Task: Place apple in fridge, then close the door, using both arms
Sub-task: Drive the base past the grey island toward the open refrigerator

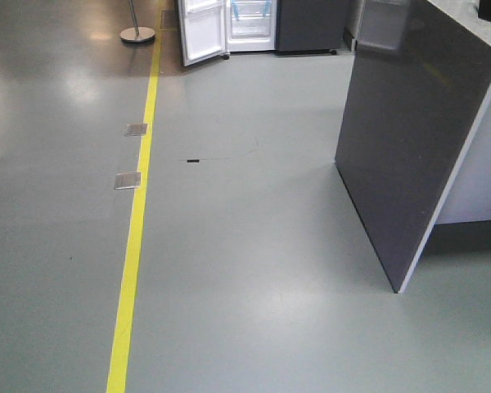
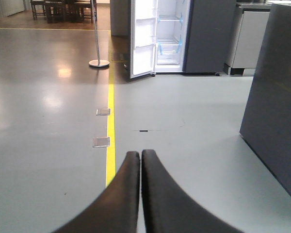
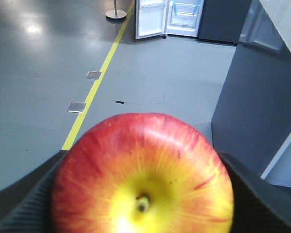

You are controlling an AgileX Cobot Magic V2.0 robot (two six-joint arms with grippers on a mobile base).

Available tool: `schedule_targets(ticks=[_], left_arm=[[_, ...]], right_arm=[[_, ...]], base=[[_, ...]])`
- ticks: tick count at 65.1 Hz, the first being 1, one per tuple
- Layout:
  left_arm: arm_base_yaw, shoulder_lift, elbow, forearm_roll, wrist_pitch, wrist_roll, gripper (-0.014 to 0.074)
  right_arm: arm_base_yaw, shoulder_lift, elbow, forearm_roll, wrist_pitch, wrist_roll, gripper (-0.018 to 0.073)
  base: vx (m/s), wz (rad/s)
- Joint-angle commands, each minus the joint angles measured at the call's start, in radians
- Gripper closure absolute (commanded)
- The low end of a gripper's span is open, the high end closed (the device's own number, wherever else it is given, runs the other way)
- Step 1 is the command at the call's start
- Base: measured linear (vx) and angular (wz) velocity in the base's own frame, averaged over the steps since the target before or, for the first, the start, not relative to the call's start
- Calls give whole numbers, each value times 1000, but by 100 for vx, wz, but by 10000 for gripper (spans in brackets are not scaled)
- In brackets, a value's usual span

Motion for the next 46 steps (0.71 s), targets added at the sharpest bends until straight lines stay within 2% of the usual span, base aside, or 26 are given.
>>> schedule_targets(ticks=[1,46], left_arm=[[2,-15,-19,2,-74,-1,603],[2,-15,-19,2,-74,-1,603]], right_arm=[[-3,-17,-31,6,-84,-3,356],[-3,-17,-31,6,-80,-3,356]], base=[[6,14],[9,5]])
